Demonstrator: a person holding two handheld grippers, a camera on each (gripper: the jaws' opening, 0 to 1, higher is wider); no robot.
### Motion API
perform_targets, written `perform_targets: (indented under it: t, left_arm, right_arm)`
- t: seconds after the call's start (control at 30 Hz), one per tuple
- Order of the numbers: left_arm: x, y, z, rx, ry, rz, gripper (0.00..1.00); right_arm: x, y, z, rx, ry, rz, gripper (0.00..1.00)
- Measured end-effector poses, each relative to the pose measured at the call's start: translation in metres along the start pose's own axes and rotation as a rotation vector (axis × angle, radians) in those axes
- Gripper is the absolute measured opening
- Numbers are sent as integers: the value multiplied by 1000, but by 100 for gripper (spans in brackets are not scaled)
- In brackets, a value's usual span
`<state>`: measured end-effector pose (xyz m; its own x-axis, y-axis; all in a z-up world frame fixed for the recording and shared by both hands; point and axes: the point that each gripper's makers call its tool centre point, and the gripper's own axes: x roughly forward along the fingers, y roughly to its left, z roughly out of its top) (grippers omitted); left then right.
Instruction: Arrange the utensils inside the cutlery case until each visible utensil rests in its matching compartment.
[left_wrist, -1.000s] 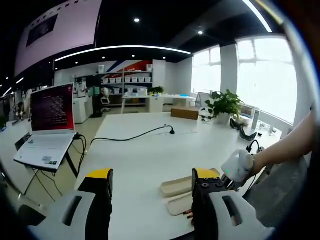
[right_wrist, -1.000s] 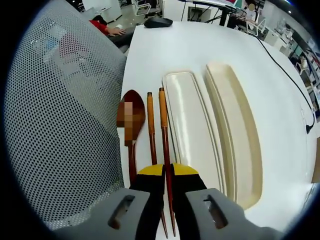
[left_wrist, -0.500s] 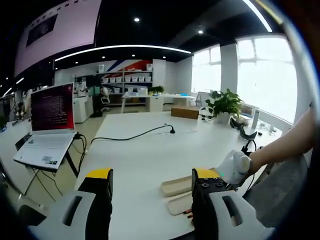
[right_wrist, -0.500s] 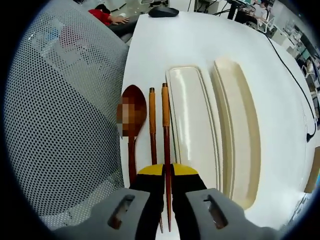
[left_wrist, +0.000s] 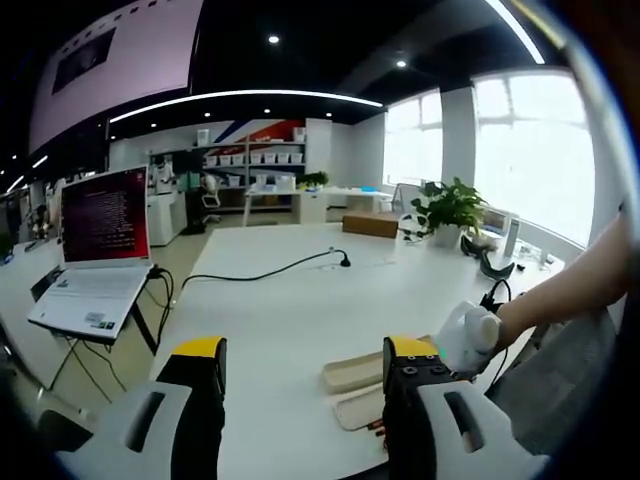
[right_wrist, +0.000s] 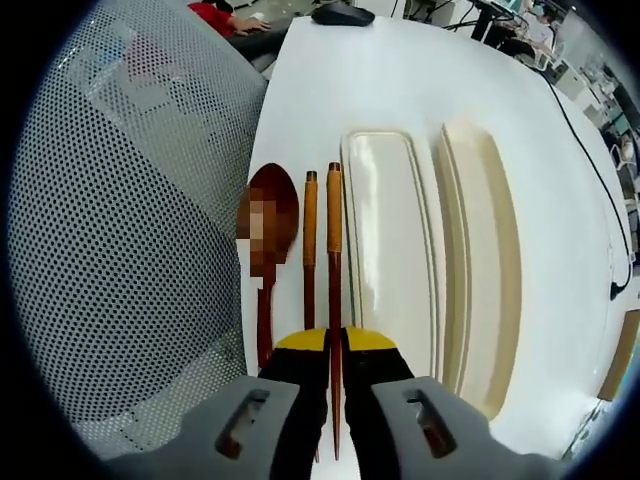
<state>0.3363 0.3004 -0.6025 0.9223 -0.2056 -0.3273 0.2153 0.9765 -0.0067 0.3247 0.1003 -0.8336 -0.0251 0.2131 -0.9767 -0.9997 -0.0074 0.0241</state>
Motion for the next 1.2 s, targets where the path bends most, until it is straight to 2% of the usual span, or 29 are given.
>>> perform_targets:
  t: [0.1,0.53,0.73,1.2]
  left_arm:
    - [0,0,0,2,2,0,65]
    - [0,-1,1,12,-1,2,64]
    - [-1,0,1,9,-5,1,64]
    - [0,2,0,10,-5,0,64]
  right_arm:
    - [0,1,1,-39,20,-10,1]
    - [1,0,0,1,20,-7,0]
    - [0,1,1,-8,28,-19,0]
    - [-1,1,0,0,-8,-10,0]
